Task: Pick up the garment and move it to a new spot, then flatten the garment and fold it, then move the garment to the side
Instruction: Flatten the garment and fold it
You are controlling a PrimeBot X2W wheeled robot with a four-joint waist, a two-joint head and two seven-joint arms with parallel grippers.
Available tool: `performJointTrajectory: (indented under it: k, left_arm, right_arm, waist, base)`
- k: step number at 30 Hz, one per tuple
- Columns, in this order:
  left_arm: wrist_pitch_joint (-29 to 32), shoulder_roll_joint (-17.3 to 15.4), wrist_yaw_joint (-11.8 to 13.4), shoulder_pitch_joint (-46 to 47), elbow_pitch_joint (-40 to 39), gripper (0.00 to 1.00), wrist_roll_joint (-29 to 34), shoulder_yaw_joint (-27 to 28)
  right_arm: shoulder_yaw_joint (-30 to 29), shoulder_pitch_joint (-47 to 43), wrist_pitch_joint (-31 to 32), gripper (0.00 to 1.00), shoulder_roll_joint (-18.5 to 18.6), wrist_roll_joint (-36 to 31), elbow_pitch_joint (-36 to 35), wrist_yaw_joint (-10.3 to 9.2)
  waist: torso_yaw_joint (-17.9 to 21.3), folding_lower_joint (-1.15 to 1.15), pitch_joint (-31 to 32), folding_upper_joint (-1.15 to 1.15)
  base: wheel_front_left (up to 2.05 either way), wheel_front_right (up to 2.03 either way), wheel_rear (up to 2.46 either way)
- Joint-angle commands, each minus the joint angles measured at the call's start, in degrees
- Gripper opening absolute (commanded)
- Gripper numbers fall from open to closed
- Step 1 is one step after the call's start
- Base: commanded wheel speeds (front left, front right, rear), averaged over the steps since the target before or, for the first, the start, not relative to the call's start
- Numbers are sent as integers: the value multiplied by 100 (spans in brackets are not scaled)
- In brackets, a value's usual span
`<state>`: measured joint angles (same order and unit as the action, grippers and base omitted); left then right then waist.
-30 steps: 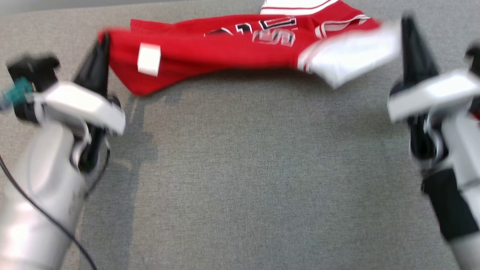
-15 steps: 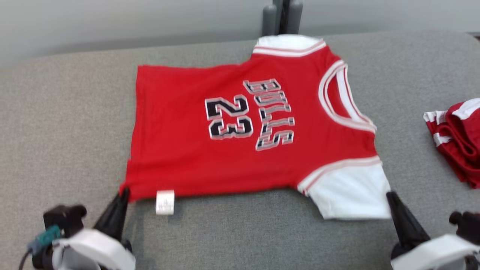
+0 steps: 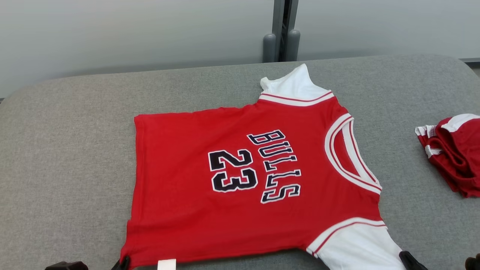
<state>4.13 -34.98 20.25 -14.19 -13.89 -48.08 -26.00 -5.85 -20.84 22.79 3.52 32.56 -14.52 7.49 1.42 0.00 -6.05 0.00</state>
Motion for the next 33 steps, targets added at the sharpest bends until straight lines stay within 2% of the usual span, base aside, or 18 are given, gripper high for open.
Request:
performJointTrajectory:
  k: [1, 6, 11, 17, 25, 33]
  left_arm:
    - [21, -73, 65, -57, -81, 0, -22, 73]
    - [134, -258, 159, -136, -377, 0, -60, 182]
    - [374, -418, -5, 158, -440, 0, -178, 243]
    - [640, -559, -258, 712, -327, 0, -267, 308]
    - [805, -444, -575, 1570, 78, 0, -349, 302]
    - [771, -162, -882, 2022, 647, 0, -393, 134]
  right_arm:
    - [-64, -55, 97, 0, -1, -25, -99, 0]
    - [-216, -64, 422, 0, -50, -81, -412, 0]
    - [-237, 446, 601, 0, -48, -132, -477, 0]
    - [-48, 1668, 792, 0, -14, -397, -231, 0]
    - [259, 3350, 847, 0, 224, -533, 723, 0]
    - [527, 4206, 622, 0, 415, -576, 1913, 0]
  waist:
    - [-13, 0, -3, 0]
    - [-52, 0, -54, 0]
    - [-54, 0, -252, 0]
    - [7, 0, -721, 0]
    - [-51, 0, -1305, 0]
    - [-162, 0, -1625, 0]
  base:
    - [0, 0, 0]
    - [0, 0, 0]
    - [0, 0, 0]
    - [0, 0, 0]
    - [0, 0, 0]
    - [0, 0, 0]
